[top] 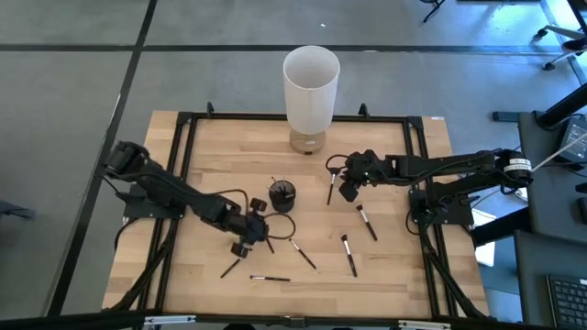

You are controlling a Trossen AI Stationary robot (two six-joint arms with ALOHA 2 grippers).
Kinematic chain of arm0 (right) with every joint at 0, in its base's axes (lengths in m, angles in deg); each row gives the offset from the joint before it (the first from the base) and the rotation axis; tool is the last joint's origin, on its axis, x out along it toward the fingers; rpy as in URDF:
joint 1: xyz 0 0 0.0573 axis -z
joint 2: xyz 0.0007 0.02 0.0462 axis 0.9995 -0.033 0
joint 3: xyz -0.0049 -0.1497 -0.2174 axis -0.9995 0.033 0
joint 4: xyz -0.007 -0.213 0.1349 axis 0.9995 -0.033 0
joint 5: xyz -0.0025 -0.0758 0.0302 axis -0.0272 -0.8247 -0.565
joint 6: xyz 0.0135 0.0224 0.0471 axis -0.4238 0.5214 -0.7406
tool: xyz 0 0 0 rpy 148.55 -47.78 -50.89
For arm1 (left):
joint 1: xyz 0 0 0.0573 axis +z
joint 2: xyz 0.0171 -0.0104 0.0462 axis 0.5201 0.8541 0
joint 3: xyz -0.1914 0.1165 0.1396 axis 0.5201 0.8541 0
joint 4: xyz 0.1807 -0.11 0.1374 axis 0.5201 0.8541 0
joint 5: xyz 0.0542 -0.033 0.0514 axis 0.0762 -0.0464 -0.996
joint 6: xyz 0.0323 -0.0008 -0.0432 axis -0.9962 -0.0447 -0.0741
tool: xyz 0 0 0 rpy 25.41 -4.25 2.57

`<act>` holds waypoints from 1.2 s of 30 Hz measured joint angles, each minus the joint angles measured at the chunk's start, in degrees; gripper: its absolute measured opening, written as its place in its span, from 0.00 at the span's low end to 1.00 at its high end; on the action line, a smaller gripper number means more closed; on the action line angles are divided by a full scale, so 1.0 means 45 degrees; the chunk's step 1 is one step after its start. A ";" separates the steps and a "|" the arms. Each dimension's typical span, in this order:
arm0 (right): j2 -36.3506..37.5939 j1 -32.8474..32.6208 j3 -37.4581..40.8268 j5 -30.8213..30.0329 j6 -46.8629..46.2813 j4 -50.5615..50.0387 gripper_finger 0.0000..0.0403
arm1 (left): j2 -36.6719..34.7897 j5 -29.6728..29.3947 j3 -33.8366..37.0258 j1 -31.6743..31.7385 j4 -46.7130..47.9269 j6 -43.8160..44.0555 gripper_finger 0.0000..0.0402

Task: Put items in baskets/containers
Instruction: Put the eyeshadow brush into the holder

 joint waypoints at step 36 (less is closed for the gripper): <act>0.0005 -0.0005 0.0000 0.0182 -0.0021 -0.0051 0.22 | 0.1860 -0.1586 -0.0584 -0.0290 0.1953 -0.2819 0.07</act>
